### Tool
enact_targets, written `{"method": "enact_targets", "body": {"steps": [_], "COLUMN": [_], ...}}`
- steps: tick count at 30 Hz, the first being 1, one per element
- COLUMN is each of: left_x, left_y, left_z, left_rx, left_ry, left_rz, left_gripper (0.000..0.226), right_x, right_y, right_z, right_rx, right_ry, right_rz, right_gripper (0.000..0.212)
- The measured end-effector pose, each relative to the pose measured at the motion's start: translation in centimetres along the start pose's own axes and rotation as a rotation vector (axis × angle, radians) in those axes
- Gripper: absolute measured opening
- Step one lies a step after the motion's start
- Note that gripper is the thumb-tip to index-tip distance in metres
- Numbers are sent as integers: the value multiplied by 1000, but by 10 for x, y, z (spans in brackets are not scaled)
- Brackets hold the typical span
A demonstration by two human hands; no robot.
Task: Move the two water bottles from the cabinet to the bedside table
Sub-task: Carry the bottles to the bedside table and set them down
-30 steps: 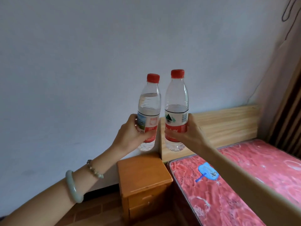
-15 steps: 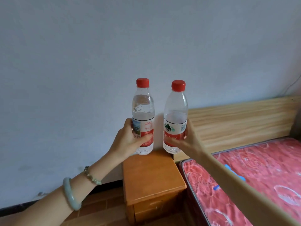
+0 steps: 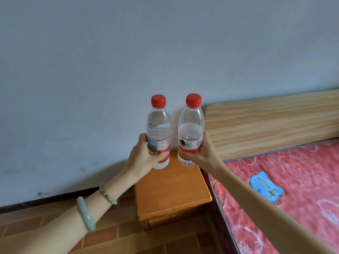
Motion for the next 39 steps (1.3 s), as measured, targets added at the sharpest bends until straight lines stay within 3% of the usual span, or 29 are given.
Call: {"method": "enact_targets", "body": {"steps": [7, 18, 26, 34, 39], "left_x": [-76, -200, -318, -431, -464], "left_y": [38, 122, 176, 212, 222], "left_z": [34, 52, 33, 15, 13], "left_rx": [90, 59, 205, 214, 230], "left_ry": [-150, -304, -435, -462, -426], "left_rz": [-54, 57, 106, 58, 50], "left_gripper": [61, 72, 65, 68, 70], "right_x": [79, 209, 332, 437, 472], "right_y": [18, 29, 75, 125, 143], "right_z": [61, 125, 151, 167, 170], "right_rx": [-66, -140, -147, -170, -164], "right_ry": [92, 211, 260, 281, 311], "right_rz": [-31, -96, -137, -185, -211], "right_gripper": [73, 70, 69, 64, 61]}}
Point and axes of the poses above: each hand's wrist, its own z-axis towards the middle knuckle, its own y-axis out of the palm, x = y × z, the point moved 7 cm from there along z, towards the middle knuckle, and after that the axes turned 7 degrees about y, right-handed, at the moved point
